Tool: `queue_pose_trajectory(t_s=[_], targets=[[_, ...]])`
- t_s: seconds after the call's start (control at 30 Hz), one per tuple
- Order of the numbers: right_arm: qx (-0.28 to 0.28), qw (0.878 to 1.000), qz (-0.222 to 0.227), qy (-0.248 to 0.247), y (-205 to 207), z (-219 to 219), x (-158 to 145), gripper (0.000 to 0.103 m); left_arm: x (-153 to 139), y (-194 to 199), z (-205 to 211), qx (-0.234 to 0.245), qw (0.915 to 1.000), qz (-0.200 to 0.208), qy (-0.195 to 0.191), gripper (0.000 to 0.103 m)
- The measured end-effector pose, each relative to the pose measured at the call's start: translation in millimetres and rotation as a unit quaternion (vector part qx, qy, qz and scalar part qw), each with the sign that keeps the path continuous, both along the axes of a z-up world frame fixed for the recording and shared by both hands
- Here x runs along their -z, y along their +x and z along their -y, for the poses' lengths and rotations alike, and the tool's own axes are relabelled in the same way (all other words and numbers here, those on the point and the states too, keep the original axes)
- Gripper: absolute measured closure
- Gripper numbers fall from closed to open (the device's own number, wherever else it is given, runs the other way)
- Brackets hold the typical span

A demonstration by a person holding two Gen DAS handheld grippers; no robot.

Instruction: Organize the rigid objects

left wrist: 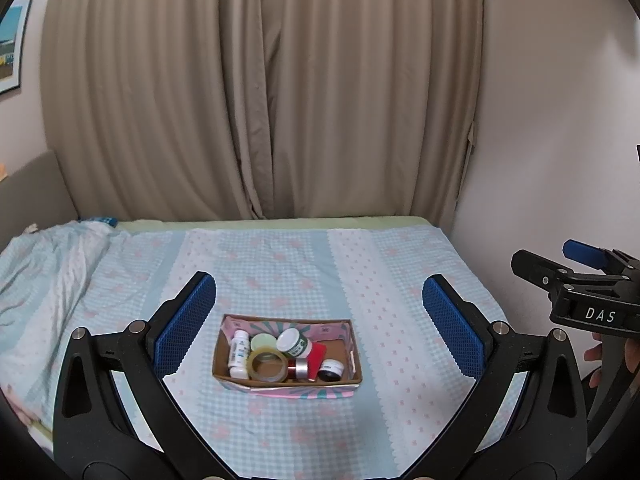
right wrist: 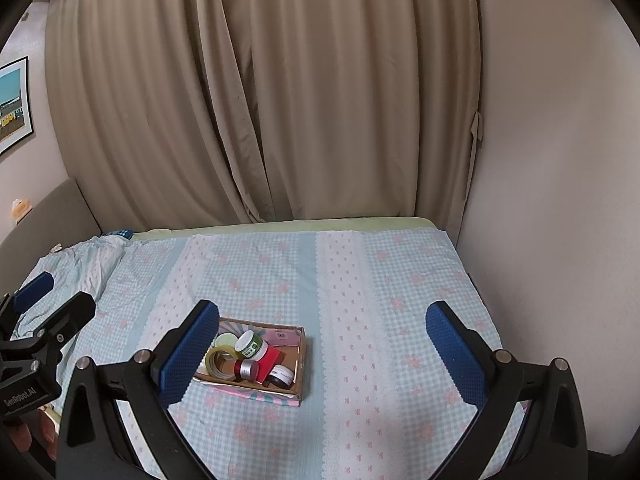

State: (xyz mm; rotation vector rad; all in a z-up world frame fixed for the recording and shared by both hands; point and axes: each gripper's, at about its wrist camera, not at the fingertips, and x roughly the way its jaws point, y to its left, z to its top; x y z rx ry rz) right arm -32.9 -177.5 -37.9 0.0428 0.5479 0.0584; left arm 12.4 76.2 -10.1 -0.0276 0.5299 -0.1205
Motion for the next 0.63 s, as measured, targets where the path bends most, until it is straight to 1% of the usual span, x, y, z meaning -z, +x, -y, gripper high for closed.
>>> queue_pose_trajectory(t_s=[0.17, 0.37, 0.4, 0.57, 0.63], targets=[[-0.001, 1.000, 0.001, -0.002, 0.4, -0.7, -1.6, 0.000, -0.7, -3.9, 3.4, -0.002, 0.9999, 0.014, 0.004, 0.000], [0.000, 1.000, 0.005, -0.002, 0.0, 0.5, -1.6, 0.000, -3.9, -9.3, 4.9, -0.033, 0.9988, 0.032, 0.020, 0.000], [0.000, 1.000, 0.005, -0.002, 0.0, 0.3, -1.4, 0.000, -3.8, -9.5, 4.7, -0.034, 0.9987, 0.032, 0.019, 0.000], [0.000, 1.000, 0.004, 0.000, 0.6, -0.2, -1.1, 0.000, -1.4, -8.5, -2.9, -0.020, 0.9994, 0.027, -0.010, 0.000], [0.001, 1.000, 0.002, 0.003, 1.9, -0.3, -0.1, 0.000, 0.1, -5.8, -3.7, -0.021, 0.9995, 0.021, -0.006, 0.000]])
